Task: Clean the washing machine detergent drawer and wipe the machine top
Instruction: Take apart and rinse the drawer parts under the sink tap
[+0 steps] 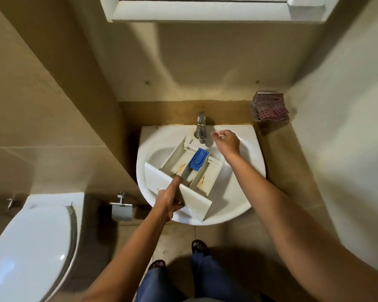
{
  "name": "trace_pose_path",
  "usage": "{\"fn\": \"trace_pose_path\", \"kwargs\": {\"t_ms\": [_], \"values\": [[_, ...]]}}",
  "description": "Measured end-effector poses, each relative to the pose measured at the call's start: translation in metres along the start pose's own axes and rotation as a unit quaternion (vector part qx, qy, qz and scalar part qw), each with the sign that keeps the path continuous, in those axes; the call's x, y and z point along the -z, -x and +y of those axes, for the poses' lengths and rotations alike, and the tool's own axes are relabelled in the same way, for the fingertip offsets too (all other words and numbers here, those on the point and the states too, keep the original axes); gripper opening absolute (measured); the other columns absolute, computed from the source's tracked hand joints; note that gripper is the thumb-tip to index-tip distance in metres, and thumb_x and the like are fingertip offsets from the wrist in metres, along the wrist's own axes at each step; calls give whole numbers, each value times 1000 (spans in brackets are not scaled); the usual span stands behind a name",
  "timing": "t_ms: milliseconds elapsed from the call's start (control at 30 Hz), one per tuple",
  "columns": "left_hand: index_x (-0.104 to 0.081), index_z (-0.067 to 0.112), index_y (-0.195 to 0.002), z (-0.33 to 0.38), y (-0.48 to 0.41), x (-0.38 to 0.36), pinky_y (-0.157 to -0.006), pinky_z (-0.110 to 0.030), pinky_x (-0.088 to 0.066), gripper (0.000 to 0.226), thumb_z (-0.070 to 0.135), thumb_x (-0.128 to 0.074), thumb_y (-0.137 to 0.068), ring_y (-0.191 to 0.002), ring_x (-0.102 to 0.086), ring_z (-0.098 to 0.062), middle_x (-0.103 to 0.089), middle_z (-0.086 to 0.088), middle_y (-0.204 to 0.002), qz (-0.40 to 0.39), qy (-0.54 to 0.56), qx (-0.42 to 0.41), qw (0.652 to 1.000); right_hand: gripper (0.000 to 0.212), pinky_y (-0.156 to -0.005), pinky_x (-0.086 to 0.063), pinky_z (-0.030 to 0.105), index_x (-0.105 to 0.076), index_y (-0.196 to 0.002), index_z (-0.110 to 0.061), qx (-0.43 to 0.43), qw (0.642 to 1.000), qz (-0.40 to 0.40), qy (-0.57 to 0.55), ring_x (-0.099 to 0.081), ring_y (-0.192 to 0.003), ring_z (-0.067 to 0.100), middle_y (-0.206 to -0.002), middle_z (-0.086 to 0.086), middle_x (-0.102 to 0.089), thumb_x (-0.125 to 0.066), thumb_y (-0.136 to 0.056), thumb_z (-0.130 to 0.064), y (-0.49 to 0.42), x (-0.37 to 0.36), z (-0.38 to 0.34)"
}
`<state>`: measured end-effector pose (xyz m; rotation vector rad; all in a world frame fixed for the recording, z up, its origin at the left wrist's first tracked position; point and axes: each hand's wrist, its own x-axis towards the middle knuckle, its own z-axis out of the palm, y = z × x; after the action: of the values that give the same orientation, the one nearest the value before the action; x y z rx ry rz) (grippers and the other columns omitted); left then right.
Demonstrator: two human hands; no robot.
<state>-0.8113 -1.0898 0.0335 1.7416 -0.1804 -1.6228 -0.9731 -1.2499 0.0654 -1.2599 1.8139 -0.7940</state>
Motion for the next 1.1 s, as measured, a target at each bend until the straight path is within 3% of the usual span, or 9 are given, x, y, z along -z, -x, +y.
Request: {"fn": "trace_pose_path", "kwargs": {"t_ms": [133, 200, 267, 567, 633, 700, 833, 1000, 1100], "values": [[-55, 2, -116, 2, -2, -17, -60, -34, -58, 57, 38, -70, -75, -91, -66, -29, -67, -16, -101, 33, 49, 4, 998, 39, -68, -39, 12, -60, -119, -1, 76, 995, -56, 19, -62, -91, 16, -105, 9, -68, -69, -87, -22, -21, -12, -26], [-55, 3, -117, 2, -5, -23, -60, -35, -58, 58, 39, -70, -74, -91, -66, -29, -67, -17, -103, 43, 63, 9, 997, 34, -64, -41, 15, -62, -115, -2, 109, 990, -75, 42, -61, -83, 16, -98, 8, -68, -70, -86, -18, -31, -19, -34], [-55, 4, -117, 2, -7, -27, -63, -36, -59, 57, 40, -70, -76, -92, -66, -29, -67, -16, -103, 50, 67, 9, 996, 35, -67, -40, 18, -63, -116, -2, 135, 985, -80, 74, -64, -86, 18, -104, 9, -69, -70, -86, -18, -42, -27, -40], [-55, 1, -117, -10, -12, -24, -64, -34, -58, 53, 37, -69, -80, -86, -64, -23, -63, -12, -89, 36, 70, 8, 997, 18, -67, -51, 29, -69, -106, -2, 182, 956, -14, 228, -67, -91, 28, -101, 16, -70, -63, -89, -5, -63, -42, -41], [-59, 2, -108, -12, -15, -24, -73, -38, -59, 47, 38, -69, -79, -85, -63, -24, -63, -13, -88, 30, 63, 7, 998, 19, -70, -50, 26, -68, -108, -1, 195, 955, -16, 222, -67, -93, 27, -103, 16, -69, -61, -89, -2, -68, -39, -37], [-61, 6, -106, -16, -16, -23, -80, -41, -59, 51, 42, -70, -71, -92, -66, -26, -68, -14, -99, 19, 64, 7, 998, 23, -74, -48, 22, -67, -111, -1, 208, 956, -29, 205, -66, -96, 25, -109, 15, -68, -63, -88, -2, -74, -35, -33], [-61, 8, -116, -19, -17, -21, -78, -38, -60, 63, 45, -69, -65, -100, -67, -28, -71, -14, -106, 6, 56, 6, 998, 28, -83, -50, 25, -66, -114, -2, 227, 955, -56, 180, -66, -98, 24, -112, 13, -68, -66, -86, -4, -82, -25, -27], [-61, 8, -103, -13, -17, -21, -82, -42, -59, 41, 37, -69, -77, -99, -67, -30, -70, -19, -107, 15, 31, 6, 999, 33, -87, -46, 20, -65, -118, -3, 216, 963, -72, 148, -66, -100, 22, -114, 12, -68, -68, -85, -5, -82, -22, -23], [-62, 5, -102, -11, -16, -22, -78, -41, -60, 38, 35, -69, -80, -95, -69, -29, -71, -19, -103, 24, 24, 4, 999, 34, -90, -47, 22, -64, -119, -3, 213, 964, -81, 140, -66, -102, 22, -115, 12, -68, -68, -85, -4, -83, -19, -24]]}}
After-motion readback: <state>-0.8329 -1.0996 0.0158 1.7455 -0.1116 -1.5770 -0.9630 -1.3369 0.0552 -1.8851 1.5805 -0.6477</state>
